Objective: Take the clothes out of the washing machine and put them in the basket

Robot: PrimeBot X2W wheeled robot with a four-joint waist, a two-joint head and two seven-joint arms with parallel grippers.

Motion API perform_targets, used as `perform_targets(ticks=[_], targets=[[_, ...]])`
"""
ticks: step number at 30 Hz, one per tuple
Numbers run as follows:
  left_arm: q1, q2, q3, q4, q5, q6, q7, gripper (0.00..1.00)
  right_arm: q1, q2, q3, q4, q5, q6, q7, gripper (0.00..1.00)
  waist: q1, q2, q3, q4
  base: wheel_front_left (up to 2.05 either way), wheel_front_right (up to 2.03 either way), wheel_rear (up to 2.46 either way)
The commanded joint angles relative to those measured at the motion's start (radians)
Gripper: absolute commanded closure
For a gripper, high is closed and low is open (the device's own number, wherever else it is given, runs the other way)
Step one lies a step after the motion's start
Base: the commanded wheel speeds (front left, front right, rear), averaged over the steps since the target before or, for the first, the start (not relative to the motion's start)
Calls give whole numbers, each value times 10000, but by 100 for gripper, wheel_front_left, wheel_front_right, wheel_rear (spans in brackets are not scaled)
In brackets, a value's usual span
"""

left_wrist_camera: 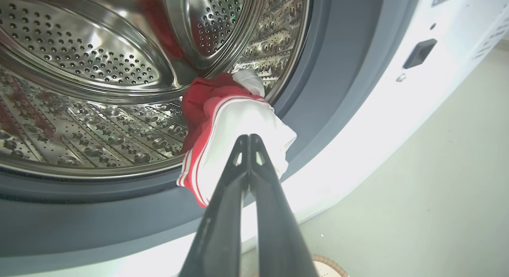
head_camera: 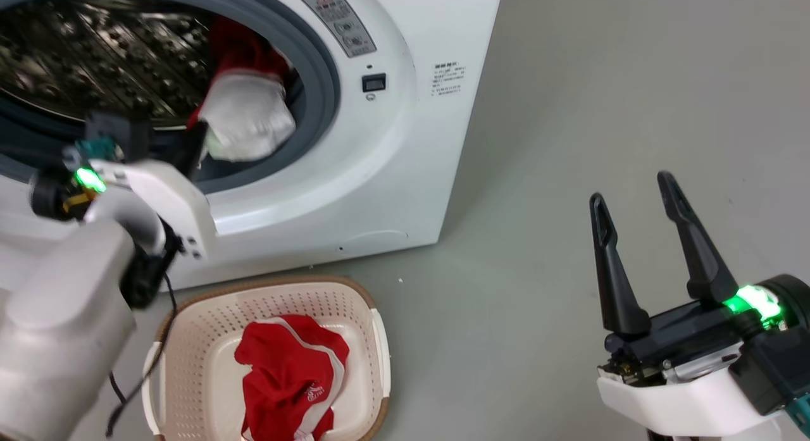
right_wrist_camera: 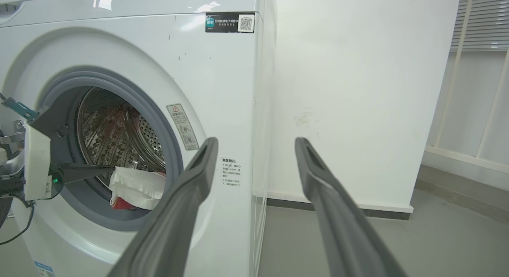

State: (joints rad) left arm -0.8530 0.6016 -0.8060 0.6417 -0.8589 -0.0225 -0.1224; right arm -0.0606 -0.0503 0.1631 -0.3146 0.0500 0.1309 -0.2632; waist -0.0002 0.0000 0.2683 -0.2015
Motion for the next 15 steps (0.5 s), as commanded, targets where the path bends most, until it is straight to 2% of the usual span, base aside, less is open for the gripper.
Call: perform_targets(ticks=[1, 15], targets=[[400, -38, -52, -216, -65, 144, -141, 100, 182, 2, 8, 75, -84, -3, -23, 0, 2, 0, -331, 162, 0, 0, 0], [3051, -14, -343, -1735, -516, 1034, -526, 100, 869, 2, 2, 396, -250, -3, -23, 0, 2, 0, -1420, 434, 0, 0, 0]])
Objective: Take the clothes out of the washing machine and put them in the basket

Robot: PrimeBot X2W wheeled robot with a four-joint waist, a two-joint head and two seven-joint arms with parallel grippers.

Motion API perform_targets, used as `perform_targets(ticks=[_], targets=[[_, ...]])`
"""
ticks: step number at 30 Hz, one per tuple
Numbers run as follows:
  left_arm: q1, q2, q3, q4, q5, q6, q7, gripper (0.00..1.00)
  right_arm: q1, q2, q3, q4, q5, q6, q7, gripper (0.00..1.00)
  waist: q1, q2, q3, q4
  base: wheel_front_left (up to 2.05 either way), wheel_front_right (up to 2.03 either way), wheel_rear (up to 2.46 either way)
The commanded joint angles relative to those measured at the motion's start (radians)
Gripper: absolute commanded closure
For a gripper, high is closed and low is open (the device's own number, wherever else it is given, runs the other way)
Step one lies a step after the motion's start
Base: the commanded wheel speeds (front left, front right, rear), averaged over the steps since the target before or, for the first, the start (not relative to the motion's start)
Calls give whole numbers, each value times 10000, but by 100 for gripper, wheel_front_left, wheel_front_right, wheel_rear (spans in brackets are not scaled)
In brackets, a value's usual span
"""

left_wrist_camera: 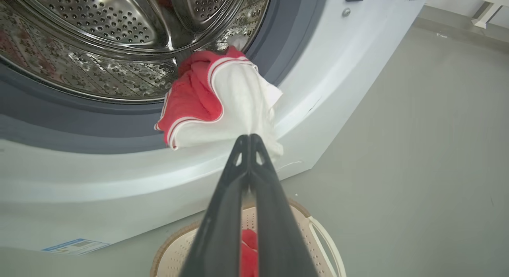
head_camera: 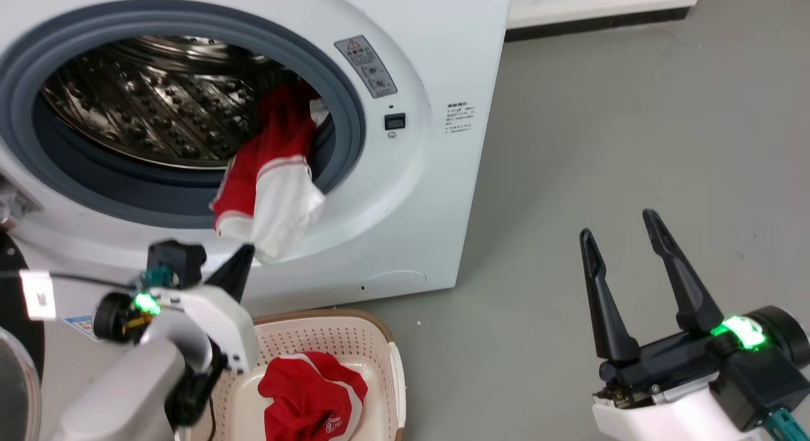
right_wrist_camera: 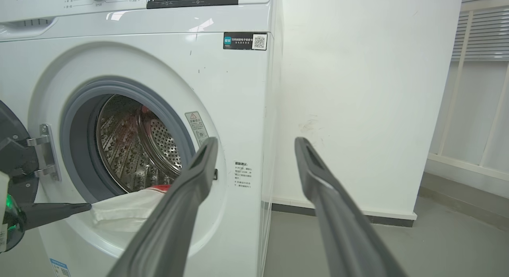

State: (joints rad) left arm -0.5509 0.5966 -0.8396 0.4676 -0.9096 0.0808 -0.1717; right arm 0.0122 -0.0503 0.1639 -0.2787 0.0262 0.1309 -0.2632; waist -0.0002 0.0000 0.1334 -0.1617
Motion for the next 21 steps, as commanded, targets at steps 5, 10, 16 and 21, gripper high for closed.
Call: perform_targets(ticks=[5, 10, 16, 21], targets=[[906, 26, -168, -389, -144, 267, -110, 100, 364, 2, -14, 85, -74, -3, -23, 0, 2, 0, -361, 109, 0, 0, 0], [1643, -67, -419, -637, -172, 449, -163, 100, 582, 2, -70, 134, -88, -3, -23, 0, 2, 0, -593, 207, 0, 0, 0], [2297, -256, -618, -534, -277, 533, -247, 100, 792, 3, -107, 220, -95, -3, -23, 0, 2, 0, -889, 316, 0, 0, 0], [2784, -348, -770, -328, -401, 539, -295, 100, 925, 3, -105, 290, -71, -3, -23, 0, 2, 0, -1104, 335, 0, 0, 0]])
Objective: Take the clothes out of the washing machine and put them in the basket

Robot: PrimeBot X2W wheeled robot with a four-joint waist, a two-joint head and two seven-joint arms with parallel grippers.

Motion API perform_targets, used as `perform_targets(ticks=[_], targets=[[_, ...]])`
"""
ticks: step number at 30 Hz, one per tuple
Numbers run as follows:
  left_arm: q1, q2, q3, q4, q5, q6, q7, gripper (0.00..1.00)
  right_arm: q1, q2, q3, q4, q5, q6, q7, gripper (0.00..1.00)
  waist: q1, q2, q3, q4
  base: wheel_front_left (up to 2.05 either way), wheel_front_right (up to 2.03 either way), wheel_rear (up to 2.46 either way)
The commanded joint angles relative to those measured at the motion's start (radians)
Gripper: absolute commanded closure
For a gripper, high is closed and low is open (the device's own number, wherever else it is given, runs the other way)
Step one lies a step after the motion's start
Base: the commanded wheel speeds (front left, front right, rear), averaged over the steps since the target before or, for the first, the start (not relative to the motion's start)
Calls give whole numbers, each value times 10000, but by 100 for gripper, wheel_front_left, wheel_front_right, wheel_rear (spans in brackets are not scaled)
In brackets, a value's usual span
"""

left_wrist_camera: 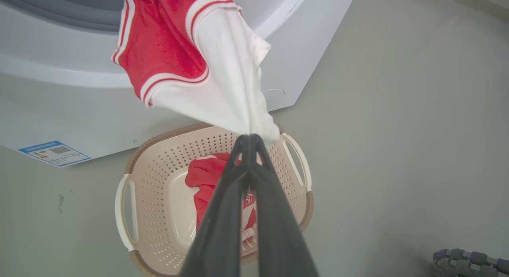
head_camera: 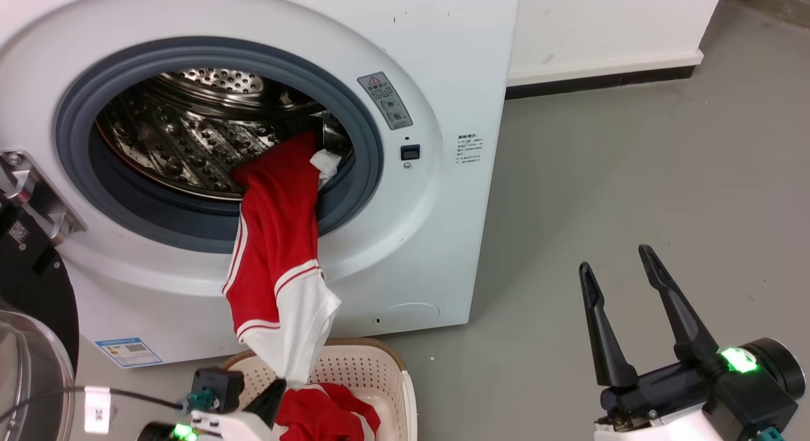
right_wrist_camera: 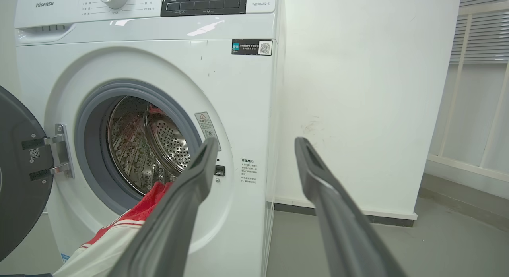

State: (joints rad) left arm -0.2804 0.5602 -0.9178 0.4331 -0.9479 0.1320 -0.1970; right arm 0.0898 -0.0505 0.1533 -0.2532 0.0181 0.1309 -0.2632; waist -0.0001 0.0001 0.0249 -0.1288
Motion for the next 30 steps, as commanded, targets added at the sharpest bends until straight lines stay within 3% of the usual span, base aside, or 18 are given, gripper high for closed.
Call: perform_targets(ticks=[1, 9, 20, 27, 30], targets=[[162, -18, -19, 57, -44, 31, -62, 100, 172, 5, -11, 41, 16, -3, -23, 0, 1, -1, -54, 12, 0, 0, 0], [673, -312, -97, 755, -350, -151, -103, 100, 248, 5, -23, 65, 29, -3, -23, 0, 1, -1, -199, 7, 0, 0, 0], [907, -1100, -362, 2745, -636, -684, -7, 100, 102, 5, 5, 64, -91, -3, -23, 0, 1, -1, 118, -299, 0, 0, 0], [245, -1714, -314, 4259, -718, -1143, -94, 100, -464, 5, 55, -90, -99, -3, -23, 0, 1, -1, 1000, -514, 0, 0, 0], [-411, -2167, -223, 5346, -831, -1552, -63, 100, -851, 5, 10, -198, -76, -3, -23, 0, 1, -1, 1724, -619, 0, 0, 0]])
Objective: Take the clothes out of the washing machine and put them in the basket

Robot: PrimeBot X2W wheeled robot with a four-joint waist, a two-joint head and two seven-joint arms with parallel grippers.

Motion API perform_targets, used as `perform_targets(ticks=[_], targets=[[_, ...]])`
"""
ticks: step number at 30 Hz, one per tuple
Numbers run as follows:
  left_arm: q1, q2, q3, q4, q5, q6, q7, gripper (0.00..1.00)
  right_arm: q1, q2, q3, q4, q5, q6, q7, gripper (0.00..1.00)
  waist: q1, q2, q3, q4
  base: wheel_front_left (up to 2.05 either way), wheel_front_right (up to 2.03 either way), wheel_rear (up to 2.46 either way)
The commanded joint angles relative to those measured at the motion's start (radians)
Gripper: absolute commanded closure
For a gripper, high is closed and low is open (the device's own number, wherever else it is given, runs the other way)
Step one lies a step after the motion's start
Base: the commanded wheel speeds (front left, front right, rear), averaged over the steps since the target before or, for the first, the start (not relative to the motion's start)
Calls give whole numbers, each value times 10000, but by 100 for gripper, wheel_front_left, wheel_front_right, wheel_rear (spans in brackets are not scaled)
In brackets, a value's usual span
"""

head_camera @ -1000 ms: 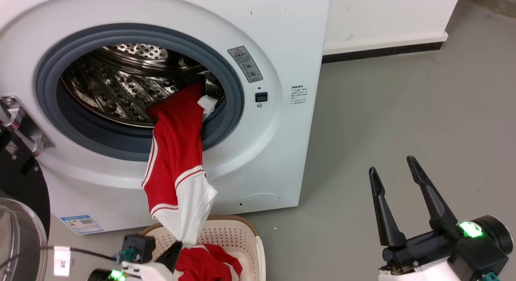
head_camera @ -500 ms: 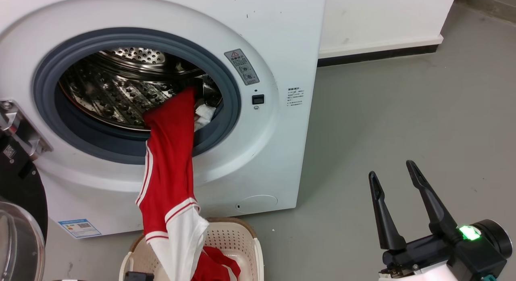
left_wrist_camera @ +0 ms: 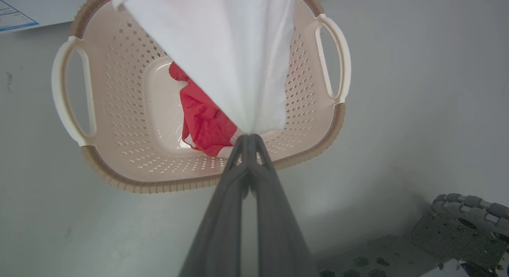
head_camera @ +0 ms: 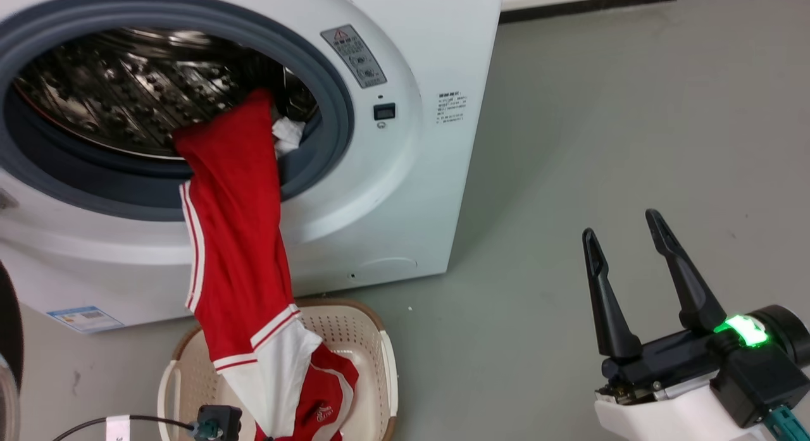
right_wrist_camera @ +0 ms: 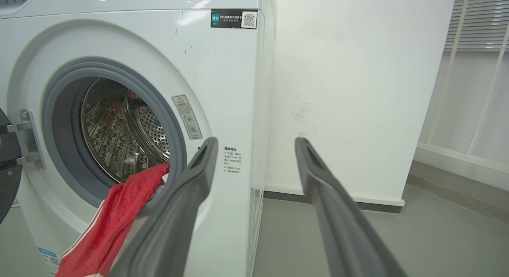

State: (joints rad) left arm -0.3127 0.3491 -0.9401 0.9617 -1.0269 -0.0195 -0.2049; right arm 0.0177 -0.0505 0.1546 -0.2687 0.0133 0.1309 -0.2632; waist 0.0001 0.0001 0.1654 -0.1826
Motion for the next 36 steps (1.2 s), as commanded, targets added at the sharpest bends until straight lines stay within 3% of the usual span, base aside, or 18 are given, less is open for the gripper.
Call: perform_targets(ticks=[1, 10, 17, 36], targets=[[-232, -113, -29, 308, -24, -115, 79, 100, -221, 5, 6, -61, -14, -3, -23, 0, -1, -1, 478, -113, 0, 0, 0], [-1154, -716, 135, 2130, -353, -685, 621, 100, -877, 5, -17, -247, 129, -3, -23, 0, -1, -1, 1729, -418, 0, 0, 0], [-1547, -948, 270, 2780, -568, -827, 822, 100, -1209, 5, -45, -364, 216, -3, -23, 0, -1, -1, 2382, -563, 0, 0, 0], [-2196, -1157, 158, 3237, -579, -646, 1479, 100, -1755, 5, -87, -465, 218, -3, -23, 0, -1, -1, 3304, -446, 0, 0, 0]])
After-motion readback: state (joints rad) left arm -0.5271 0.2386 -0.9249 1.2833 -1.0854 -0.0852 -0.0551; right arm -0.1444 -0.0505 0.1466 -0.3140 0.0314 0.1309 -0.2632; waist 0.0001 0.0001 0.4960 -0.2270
